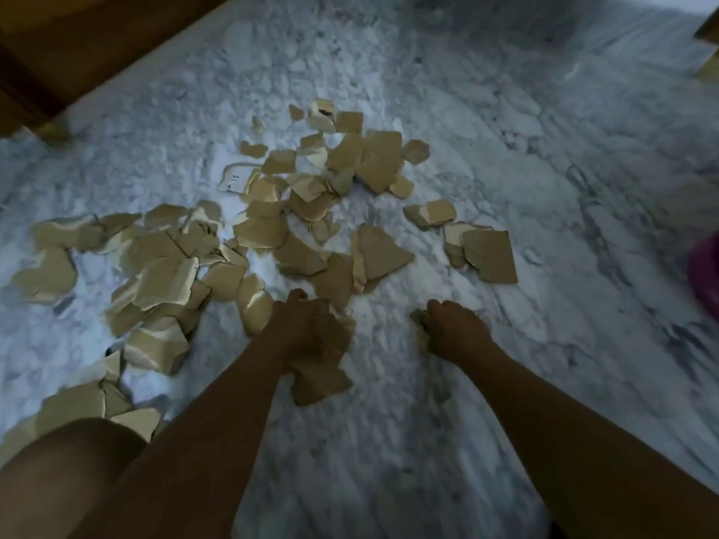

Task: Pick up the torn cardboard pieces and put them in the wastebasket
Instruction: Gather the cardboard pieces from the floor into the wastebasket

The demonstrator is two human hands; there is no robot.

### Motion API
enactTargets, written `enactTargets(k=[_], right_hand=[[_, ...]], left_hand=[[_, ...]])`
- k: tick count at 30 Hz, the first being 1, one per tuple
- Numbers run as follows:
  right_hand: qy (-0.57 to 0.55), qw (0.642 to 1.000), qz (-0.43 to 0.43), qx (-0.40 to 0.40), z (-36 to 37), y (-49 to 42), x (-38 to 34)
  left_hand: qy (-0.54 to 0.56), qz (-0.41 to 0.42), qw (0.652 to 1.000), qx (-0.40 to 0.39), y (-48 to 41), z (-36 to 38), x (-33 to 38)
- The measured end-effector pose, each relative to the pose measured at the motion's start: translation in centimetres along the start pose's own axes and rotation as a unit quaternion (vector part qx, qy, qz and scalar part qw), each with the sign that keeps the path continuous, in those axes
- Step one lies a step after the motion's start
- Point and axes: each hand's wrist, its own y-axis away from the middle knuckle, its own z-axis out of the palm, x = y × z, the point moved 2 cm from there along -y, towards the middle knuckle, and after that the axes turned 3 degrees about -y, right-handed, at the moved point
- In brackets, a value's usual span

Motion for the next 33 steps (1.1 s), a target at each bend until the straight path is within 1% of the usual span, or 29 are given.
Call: enactTargets(k=[1,3,5,8,11,14,15,17,19,20,22,26,29,31,33], right_hand=[[-0.004,1.0,-0.006,-0.002,0.0,-0.3,0.2],[-0.007,1.0,-0.001,-0.023,-0.3,-0.3,0.8],[-0.036,0.999,0.022,-0.032,-0.7,0.2,1.1],[-0.143,0.986,0.086,-0.012,-2.2,0.9,2.1],[-0.173,0.978,0.106,-0.038,-5.1,-0.4,4.0],[-0.192,0.975,0.099,-0.058,-8.9,-1.9,5.3],[-0.195,0.975,0.092,-0.058,-9.9,-2.3,5.5],[-0.174,0.98,0.069,-0.062,-11.6,-2.7,5.5],[-0.172,0.981,0.062,-0.058,-12.4,-3.0,5.5],[-0.169,0.982,0.058,-0.054,-12.6,-3.3,5.5],[-0.157,0.985,0.056,-0.054,-12.5,-3.6,5.9],[-0.186,0.978,0.095,-0.029,-11.8,-5.2,6.7],[-0.171,0.976,0.136,0.016,-11.1,-6.5,7.7],[-0.202,0.965,0.168,0.016,-10.1,-6.9,8.7],[-0.224,0.957,0.182,0.01,-8.3,-7.2,9.3]], left_hand=[[0.006,-0.004,1.0,-0.012,-0.1,-0.3,0.1],[0.022,0.026,0.999,-0.014,-0.4,-0.4,0.4],[0.037,0.056,0.998,-0.013,-0.1,-0.5,0.5],[0.053,0.069,0.996,0.02,0.7,-1.0,0.4],[0.118,0.036,0.992,0.026,1.0,-2.7,0.7],[0.196,0.029,0.977,0.072,1.7,-4.9,1.2],[0.218,0.031,0.972,0.077,1.7,-5.3,1.1],[0.208,0.029,0.976,0.053,1.9,-5.6,1.5],[0.141,0.01,0.99,-0.006,2.7,-5.4,2.5],[0.125,0.004,0.992,-0.03,3.2,-5.1,3.0],[0.124,-0.002,0.991,-0.054,3.7,-3.7,3.9],[0.136,-0.005,0.99,-0.037,4.4,0.6,6.1],[0.104,-0.03,0.994,-0.013,4.7,4.0,6.9],[0.078,-0.059,0.995,0.003,4.7,5.7,7.0],[0.069,-0.072,0.995,0.01,4.6,6.4,7.2]])
